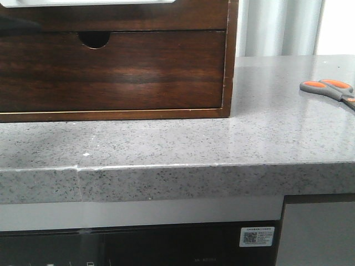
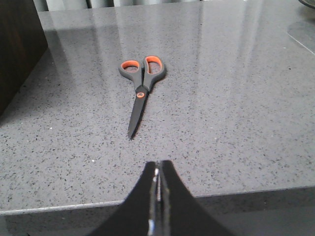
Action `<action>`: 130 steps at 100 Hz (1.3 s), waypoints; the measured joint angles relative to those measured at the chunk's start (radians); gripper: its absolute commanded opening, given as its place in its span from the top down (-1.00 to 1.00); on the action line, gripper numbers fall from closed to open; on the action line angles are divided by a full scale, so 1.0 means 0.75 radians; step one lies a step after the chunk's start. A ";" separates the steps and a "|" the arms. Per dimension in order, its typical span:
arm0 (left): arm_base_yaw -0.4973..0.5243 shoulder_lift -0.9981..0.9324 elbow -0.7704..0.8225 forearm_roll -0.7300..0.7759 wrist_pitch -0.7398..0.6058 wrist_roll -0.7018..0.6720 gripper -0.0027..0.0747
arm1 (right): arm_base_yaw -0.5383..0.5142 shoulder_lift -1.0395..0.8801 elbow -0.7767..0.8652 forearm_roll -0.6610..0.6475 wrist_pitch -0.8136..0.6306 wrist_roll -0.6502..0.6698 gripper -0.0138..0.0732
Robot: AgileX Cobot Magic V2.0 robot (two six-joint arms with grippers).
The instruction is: Put scissors in drawer with both arms
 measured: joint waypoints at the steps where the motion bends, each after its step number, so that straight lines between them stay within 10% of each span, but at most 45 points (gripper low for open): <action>1: 0.000 0.005 0.000 0.000 0.000 0.010 -0.13 | 0.000 0.000 0.000 0.000 0.000 0.007 0.93; 68: 0.000 0.090 -0.108 0.003 -0.039 0.116 -0.02 | 0.000 0.000 0.000 0.000 0.000 0.007 0.93; 94: 0.000 0.110 -0.115 0.042 -0.010 0.116 0.92 | 0.000 0.000 0.000 0.002 0.000 0.007 0.93; 130: -0.012 0.101 -0.117 0.068 0.007 0.112 0.92 | 0.000 0.000 0.000 0.002 0.000 0.000 0.93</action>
